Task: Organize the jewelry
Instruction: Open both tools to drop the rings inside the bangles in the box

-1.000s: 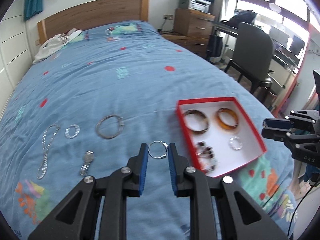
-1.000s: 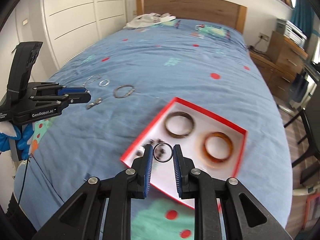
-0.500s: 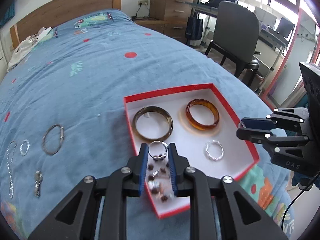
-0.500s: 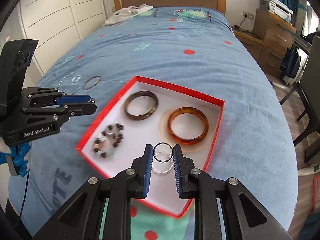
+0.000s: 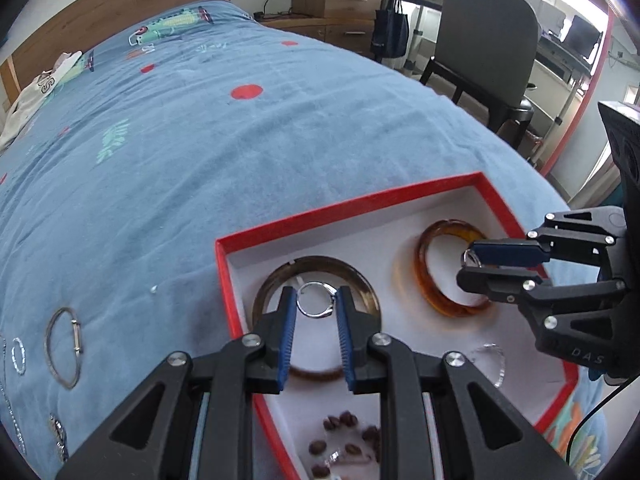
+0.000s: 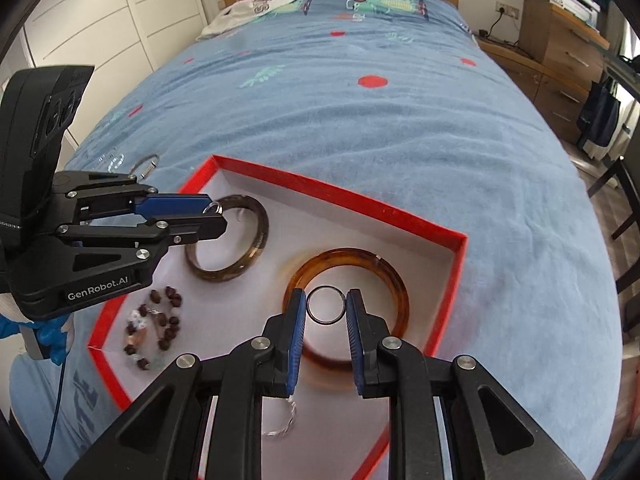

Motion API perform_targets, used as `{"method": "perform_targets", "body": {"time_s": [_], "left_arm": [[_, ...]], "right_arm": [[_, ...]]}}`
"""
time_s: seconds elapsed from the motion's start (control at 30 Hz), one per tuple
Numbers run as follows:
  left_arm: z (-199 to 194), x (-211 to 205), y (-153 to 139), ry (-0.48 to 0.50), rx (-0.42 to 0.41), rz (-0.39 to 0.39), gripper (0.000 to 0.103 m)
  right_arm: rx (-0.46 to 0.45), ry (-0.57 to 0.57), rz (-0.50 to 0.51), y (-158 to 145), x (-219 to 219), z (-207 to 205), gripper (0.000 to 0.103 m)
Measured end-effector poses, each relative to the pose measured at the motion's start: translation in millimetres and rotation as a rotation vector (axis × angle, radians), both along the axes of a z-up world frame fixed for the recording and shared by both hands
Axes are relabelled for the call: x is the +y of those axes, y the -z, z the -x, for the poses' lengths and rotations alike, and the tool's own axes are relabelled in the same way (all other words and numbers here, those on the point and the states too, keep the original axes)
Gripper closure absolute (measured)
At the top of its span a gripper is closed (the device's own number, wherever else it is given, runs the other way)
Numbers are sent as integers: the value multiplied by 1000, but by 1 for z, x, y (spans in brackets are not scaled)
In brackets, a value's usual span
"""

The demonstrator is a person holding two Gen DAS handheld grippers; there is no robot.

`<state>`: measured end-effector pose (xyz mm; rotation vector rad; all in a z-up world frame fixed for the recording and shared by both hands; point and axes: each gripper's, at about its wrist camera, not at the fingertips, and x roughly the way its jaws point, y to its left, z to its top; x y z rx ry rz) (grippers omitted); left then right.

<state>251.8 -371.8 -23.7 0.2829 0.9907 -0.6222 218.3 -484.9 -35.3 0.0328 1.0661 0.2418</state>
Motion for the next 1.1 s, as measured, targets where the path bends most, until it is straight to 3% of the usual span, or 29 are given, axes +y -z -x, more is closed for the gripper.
{"method": "perform_targets", "body": {"time_s": [0.23,0.43,0.6,0.7,1.0,1.1], "left_arm": [[-1,-9,19,31,-16,-36,83],[-2,-8,18,28,-8,-26,83],[-1,-4,12,20,12,9,76],[1,0,4,7,2,20,67],[20,31,-38,-57,-35,37,61],[34,48,-57,-80,-57,43,60]], "right_arm": [[15,-41,48,13,4,-11,83],[18,-75,85,14,10,-14,78],[3,-54,87,10,6,-12,66],[0,-37,84,5,1,-8,65],[-51,32,72,-33,-4,15,64],[-88,65,49,-55,-4,29,57]]}}
